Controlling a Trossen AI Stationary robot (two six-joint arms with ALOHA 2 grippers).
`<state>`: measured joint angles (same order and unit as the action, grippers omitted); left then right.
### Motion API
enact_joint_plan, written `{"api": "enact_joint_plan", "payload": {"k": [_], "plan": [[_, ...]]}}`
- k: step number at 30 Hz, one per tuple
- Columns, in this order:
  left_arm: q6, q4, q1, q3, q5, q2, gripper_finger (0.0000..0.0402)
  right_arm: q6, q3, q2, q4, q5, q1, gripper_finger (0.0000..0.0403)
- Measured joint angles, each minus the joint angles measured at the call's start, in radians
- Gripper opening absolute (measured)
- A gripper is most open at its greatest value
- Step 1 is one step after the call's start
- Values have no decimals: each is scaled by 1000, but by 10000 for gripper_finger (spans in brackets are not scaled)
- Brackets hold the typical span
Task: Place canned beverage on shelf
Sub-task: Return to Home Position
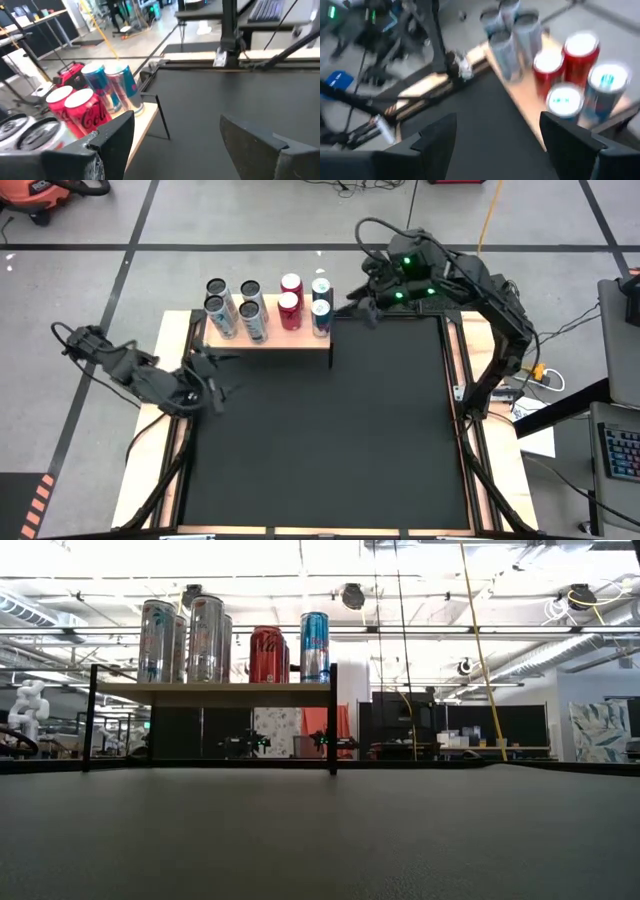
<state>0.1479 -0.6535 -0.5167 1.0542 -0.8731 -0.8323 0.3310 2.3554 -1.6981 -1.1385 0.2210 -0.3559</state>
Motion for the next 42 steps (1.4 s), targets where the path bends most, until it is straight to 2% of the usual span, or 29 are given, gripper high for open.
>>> {"api": "enact_joint_plan", "payload": {"k": [5,9,12,19,26,30,34,42], "plan": [[52,-95,-36,0,71,121,295,47,0,50,-171,16,-1,270],[76,-118,-66,0,231,200,295,13,0,105,-251,-13,-4,270],[14,-120,-90,0,319,237,295,-51,0,162,-226,-40,16,270],[-11,-161,-108,-35,311,340,295,-205,0,338,-128,-32,98,270],[51,-84,-108,-246,311,519,295,-254,-41,525,-64,-32,181,270],[20,34,-108,-384,312,619,295,-265,-144,626,-12,-33,189,270],[-26,156,-108,-514,333,707,295,-265,-308,743,77,-33,189,270],[-31,292,-108,-694,382,806,295,-265,-807,1048,393,-32,189,270]]}}
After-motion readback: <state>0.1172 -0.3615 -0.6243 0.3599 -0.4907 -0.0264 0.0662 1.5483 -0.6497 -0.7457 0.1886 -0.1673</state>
